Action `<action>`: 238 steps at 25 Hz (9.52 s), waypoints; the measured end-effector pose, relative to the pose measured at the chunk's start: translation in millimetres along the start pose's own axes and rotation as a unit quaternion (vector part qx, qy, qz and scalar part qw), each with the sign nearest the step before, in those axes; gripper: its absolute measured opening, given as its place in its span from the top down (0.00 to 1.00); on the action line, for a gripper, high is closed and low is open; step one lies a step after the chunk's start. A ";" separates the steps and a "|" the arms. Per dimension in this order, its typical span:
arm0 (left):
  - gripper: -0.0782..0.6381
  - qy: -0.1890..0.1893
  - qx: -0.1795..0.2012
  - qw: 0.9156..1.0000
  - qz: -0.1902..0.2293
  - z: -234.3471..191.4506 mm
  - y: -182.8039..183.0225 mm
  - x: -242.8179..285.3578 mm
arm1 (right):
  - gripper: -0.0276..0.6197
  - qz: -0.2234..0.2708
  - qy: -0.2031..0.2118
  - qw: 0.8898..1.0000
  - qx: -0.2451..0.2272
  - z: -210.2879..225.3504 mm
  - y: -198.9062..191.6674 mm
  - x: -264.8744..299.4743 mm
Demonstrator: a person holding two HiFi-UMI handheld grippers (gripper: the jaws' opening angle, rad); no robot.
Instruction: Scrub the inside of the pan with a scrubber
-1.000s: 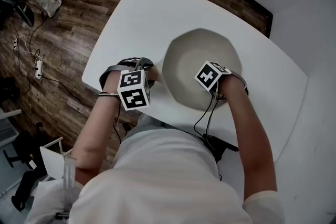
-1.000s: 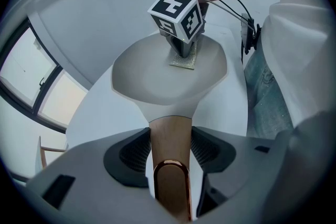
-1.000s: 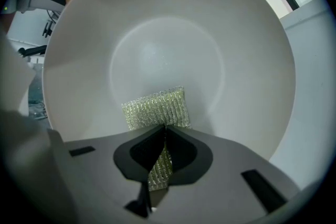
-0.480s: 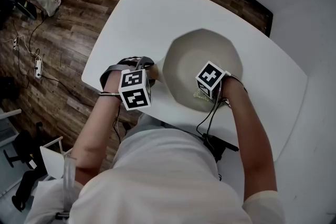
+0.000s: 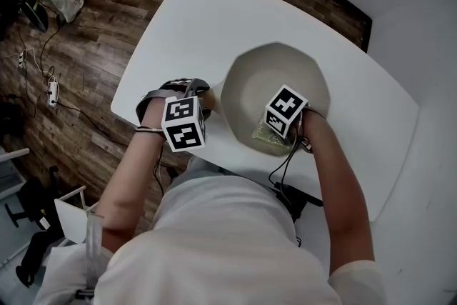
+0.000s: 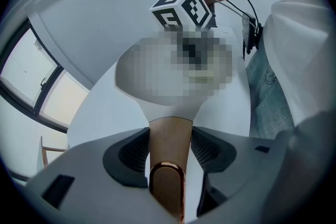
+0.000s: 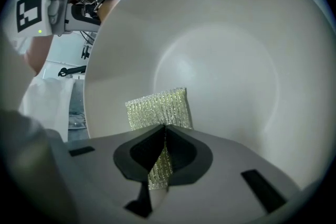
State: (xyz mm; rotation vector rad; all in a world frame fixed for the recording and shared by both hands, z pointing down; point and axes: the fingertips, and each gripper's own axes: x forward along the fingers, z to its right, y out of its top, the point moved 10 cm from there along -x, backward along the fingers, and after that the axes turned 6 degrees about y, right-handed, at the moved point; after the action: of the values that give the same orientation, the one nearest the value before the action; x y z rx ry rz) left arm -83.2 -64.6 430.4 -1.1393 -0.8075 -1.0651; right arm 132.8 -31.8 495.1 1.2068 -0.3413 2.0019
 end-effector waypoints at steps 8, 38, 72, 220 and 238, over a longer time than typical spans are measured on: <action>0.55 0.001 -0.003 1.000 0.002 -0.4 0.0 0.6 | 0.91 0.038 0.037 0.998 -0.025 -2.9 5.6 1.9; 0.54 0.010 -0.012 1.000 -0.017 4.4 -4.0 2.6 | 0.91 0.219 0.066 0.972 -0.056 -18.4 51.1 2.5; 0.54 0.010 -0.020 1.000 -0.007 6.3 0.0 -3.8 | 0.91 0.407 -0.058 0.911 -0.004 -13.4 77.8 -12.2; 0.54 -0.004 -0.017 1.000 0.014 14.3 11.9 1.1 | 0.91 0.007 -0.132 0.990 0.049 -3.6 -8.7 -14.1; 0.54 -0.005 -0.011 1.000 0.006 14.1 12.4 0.6 | 0.91 0.102 0.002 0.993 0.057 -24.8 5.2 -9.2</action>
State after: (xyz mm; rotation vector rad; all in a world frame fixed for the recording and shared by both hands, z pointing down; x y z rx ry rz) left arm -71.0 -50.2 430.7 -1.1673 -0.7982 -1.0616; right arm 115.6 -25.6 475.3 1.2831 -0.3644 2.2241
